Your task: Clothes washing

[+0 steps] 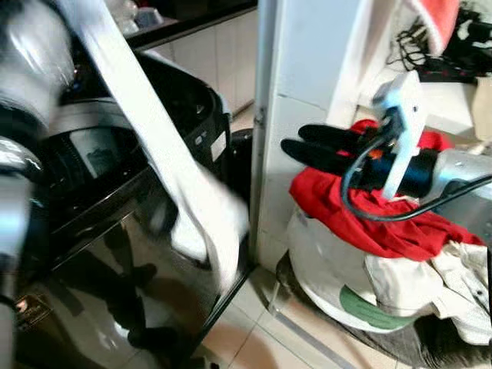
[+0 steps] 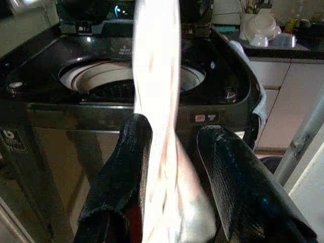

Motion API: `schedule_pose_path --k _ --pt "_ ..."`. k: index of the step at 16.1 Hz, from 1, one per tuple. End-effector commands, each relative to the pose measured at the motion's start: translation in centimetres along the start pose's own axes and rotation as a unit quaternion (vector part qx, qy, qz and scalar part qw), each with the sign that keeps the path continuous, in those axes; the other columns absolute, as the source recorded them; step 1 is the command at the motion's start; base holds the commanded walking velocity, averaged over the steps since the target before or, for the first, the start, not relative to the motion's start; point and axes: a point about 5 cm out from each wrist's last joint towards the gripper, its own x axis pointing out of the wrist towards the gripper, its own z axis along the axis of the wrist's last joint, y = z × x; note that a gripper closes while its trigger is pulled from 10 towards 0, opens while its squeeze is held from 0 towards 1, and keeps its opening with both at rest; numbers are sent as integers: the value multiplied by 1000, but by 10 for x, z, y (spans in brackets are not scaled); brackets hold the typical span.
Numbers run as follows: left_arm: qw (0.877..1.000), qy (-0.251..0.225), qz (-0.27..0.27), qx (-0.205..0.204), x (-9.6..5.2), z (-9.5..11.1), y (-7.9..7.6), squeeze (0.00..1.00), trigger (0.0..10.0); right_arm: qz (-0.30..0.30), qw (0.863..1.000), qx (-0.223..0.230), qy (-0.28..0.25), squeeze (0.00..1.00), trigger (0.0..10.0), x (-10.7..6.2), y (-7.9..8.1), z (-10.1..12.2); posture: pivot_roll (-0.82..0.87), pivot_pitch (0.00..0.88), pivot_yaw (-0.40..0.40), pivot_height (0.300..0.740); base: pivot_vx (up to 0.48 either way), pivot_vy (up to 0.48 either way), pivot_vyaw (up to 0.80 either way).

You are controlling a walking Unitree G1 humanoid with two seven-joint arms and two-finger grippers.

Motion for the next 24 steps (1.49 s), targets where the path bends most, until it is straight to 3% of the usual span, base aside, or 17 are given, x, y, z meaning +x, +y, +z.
schedule_pose_path --k 1,3,4,5,7,8,9,11,12,14,16,18,19,20,22,23,24 --pt "996 63 -64 -12 -9 -22 -22 0 0 5 1000 -13 2 0 10000 1 3 1 -87 0 56 740 0 0 0" --pt "989 83 -95 -74 -14 -27 -33 0 0 5 1000 -14 7 0 10000 0 4 -1 -92 0 58 740 0 0 0" --pt "980 78 -129 -127 -13 -21 -40 0 0 4 1000 -16 8 0 10000 -1 4 -2 -96 0 60 740 0 0 0" --pt "963 55 -181 -191 -13 -8 -48 0 0 5 1000 -17 10 0 10000 -1 4 -2 -97 0 58 740 0 0 0" --pt "901 16 -312 -300 -15 15 -63 0 0 9 1000 -19 12 0 10000 -2 5 -3 -95 0 53 740 0 0 0" --pt "876 -8 -362 -318 -17 23 -63 0 0 12 1000 -20 13 0 10000 -2 6 -3 -92 0 50 740 0 0 0" --pt "829 -53 -443 -338 -21 37 -59 0 0 17 1000 -21 14 0 10000 -2 6 -3 -89 0 47 740 0 0 0" --pt "755 -163 -547 -324 -39 59 -41 0 0 21 999 -22 13 0 10000 0 7 -3 -83 0 47 740 0 0 0" --pt "730 -179 -581 -311 -54 62 -43 0 0 21 999 -22 12 0 10000 0 7 -3 -83 0 56 740 0 0 0" --pt "715 -170 -602 -313 -76 61 -59 0 0 19 999 -22 13 0 10000 0 9 -5 -82 0 68 740 0 0 0" --pt "684 -149 -607 -375 -108 63 -88 0 0 14 1000 -17 18 0 10000 -2 9 -11 -84 0 70 740 0 0 0" --pt "662 -141 -601 -425 -131 70 -98 0 0 14 1000 -16 18 0 10000 -3 10 -11 -85 0 72 740 0 0 0" --pt "643 -133 -602 -455 -150 77 -102 0 0 14 1000 -16 17 0 10000 -3 10 -11 -82 0 66 740 0 0 0" --pt "632 -127 -605 -467 -161 81 -103 0 0 16 1000 -17 18 0 10000 -3 9 -11 -80 0 65 740 0 0 0" --pt "633 -118 -603 -471 -166 82 -103 0 0 20 999 -19 19 0 10000 -2 10 -11 -77 0 58 740 0 0 0" --pt "651 -116 -592 -461 -161 81 -97 0 0 26 999 -20 18 0 10000 -1 11 -11 -77 0 58 740 0 0 0" --pt "711 -117 -534 -443 -132 74 -76 0 0 31 999 -22 16 0 10000 0 11 -10 -71 0 38 740 0 0 0"
